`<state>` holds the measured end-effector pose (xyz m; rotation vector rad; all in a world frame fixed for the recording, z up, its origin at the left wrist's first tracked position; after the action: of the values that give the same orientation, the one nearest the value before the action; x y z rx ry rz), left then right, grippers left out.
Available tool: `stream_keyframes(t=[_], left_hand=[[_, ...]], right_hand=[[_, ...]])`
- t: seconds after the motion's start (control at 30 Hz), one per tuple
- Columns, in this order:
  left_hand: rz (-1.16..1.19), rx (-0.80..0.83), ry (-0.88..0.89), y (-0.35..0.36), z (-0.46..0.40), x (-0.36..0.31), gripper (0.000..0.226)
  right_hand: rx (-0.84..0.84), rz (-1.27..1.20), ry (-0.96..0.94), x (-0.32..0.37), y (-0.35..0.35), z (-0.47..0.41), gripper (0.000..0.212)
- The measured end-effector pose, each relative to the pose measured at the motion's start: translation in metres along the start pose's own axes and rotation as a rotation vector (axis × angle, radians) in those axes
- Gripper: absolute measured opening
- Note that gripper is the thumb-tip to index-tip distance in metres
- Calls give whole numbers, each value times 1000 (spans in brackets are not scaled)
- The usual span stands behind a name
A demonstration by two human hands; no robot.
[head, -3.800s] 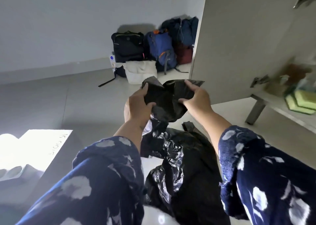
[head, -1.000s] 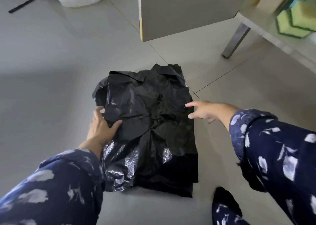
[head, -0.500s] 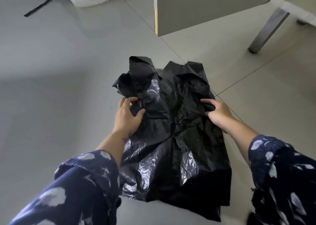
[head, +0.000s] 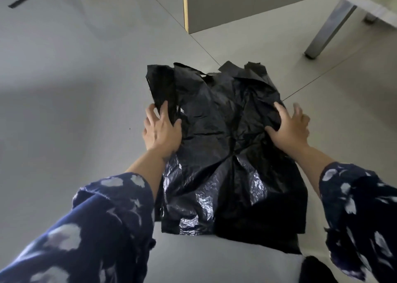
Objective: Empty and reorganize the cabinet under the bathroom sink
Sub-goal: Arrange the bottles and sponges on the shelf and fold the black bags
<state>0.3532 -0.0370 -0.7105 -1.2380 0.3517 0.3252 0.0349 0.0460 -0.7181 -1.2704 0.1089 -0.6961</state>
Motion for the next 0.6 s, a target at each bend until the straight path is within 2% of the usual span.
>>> stream_keyframes(t=[0.1, 0.17, 0.23, 0.3, 0.4, 0.5, 0.6], left_hand=[[32, 45, -101, 23, 14, 8, 54], [81, 116, -111, 36, 17, 11, 51], [133, 152, -50, 42, 15, 8, 55], [164, 139, 40, 39, 12, 1, 57], [211, 84, 83, 28, 8, 2, 55], [205, 69, 31, 22, -1, 16, 55], [144, 78, 21, 24, -3, 23, 53]], right_hand=[[-104, 165, -70, 10, 10, 18, 58], [-95, 241, -150, 17, 23, 28, 51], [-12, 296, -193, 21, 38, 33, 49], [146, 313, -186, 18, 54, 33, 53], [345, 360, -102, 0, 69, 28, 58], [385, 351, -27, -16, 67, 25, 59], [321, 395, -51, -11, 63, 24, 59]])
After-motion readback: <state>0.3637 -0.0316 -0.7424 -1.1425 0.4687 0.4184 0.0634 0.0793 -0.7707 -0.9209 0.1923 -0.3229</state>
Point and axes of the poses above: each hand's wrist, its own z-axis away from the middle knuckle, its own y-axis out of the palm, x = y × z, the point moved 6 cm from there along -z, towards the middle knuckle, and after that the axes turned 10 degrees about x, right-handed, at the moved point
